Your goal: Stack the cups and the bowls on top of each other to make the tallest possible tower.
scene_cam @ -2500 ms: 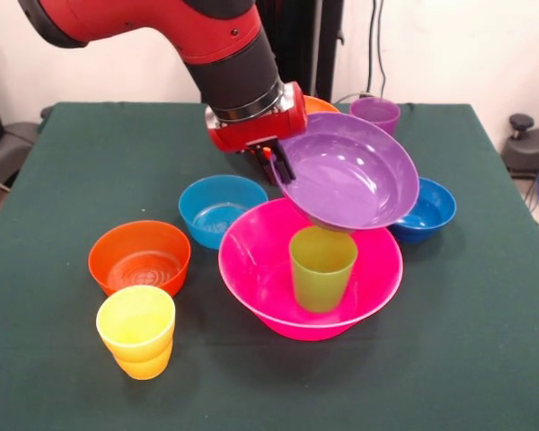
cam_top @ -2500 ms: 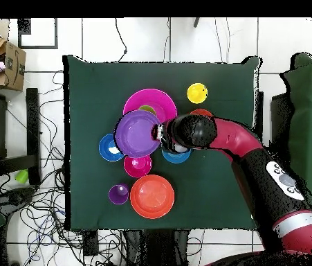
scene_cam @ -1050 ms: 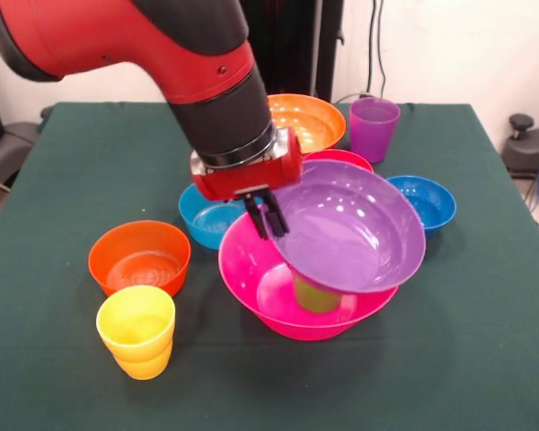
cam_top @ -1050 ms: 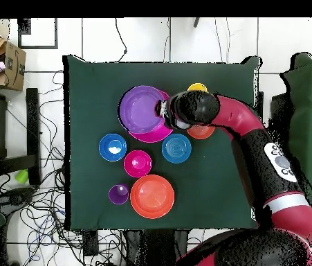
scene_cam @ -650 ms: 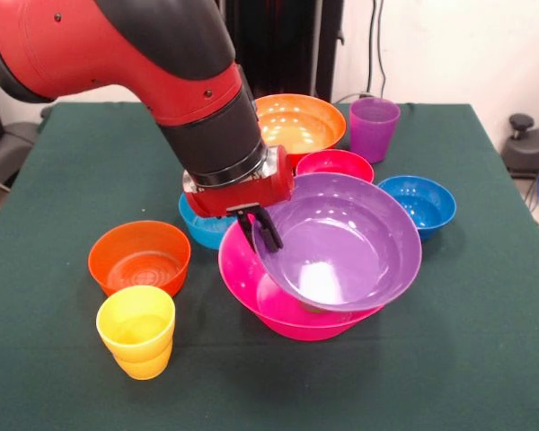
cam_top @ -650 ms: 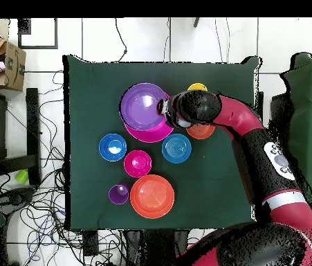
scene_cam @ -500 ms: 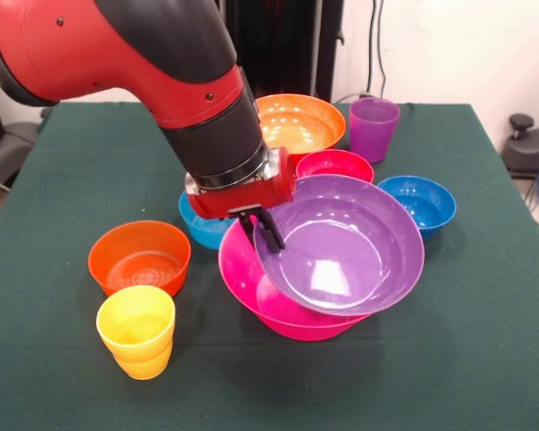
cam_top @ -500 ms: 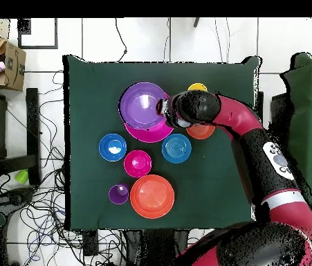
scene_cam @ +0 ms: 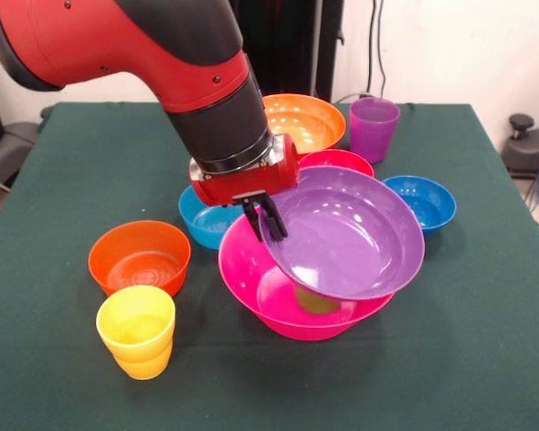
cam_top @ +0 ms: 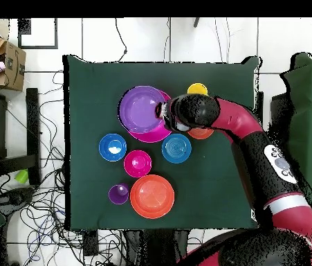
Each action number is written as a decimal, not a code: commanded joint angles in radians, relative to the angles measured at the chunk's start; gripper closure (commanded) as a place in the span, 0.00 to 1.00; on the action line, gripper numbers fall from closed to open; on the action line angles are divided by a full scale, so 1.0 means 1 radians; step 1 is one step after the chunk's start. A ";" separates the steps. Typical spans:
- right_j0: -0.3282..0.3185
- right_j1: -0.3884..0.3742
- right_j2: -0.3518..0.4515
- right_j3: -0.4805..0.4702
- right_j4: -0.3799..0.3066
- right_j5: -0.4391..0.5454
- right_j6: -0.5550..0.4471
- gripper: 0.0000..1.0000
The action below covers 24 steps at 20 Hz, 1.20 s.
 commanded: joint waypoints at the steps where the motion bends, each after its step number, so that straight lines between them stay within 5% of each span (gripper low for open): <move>1: -0.019 -0.011 -0.022 0.126 -0.083 -0.093 -0.043 1.00; 24: -0.036 0.081 -0.010 0.062 -0.093 -0.122 -0.094 1.00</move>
